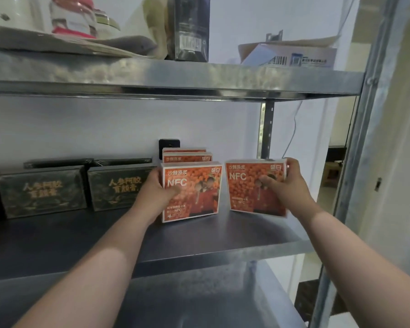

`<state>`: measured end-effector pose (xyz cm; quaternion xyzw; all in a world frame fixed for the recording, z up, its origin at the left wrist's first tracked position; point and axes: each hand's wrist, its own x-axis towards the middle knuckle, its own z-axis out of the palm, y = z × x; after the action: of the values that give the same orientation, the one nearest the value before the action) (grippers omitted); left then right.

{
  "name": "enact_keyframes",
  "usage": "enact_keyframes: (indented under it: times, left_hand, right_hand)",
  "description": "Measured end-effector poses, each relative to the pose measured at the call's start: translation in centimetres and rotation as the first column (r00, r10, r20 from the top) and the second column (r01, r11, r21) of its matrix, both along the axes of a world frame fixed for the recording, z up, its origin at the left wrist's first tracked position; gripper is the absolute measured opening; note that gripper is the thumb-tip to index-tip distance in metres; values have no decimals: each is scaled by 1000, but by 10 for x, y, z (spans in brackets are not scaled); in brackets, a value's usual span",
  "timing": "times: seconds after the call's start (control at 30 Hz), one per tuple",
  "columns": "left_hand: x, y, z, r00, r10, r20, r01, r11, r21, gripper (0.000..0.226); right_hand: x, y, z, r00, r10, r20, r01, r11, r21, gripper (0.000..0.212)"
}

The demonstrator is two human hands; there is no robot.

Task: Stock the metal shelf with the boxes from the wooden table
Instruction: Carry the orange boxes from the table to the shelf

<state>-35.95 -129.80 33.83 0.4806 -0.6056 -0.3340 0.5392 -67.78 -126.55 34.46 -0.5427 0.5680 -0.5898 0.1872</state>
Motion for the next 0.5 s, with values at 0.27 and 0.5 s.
enact_keyframes:
  times: [0.27, 0.5]
  left_hand:
    - [-4, -14, 2, 921, 185, 343, -78, 950, -304, 64]
    - [-22, -14, 8, 357, 613, 705, -65, 769, -635, 82]
  right_hand:
    - [-18, -40, 7, 927, -32, -374, 20, 999, -38, 79]
    - [-13, -61, -2, 351, -338, -873, 145, 941, -306, 75]
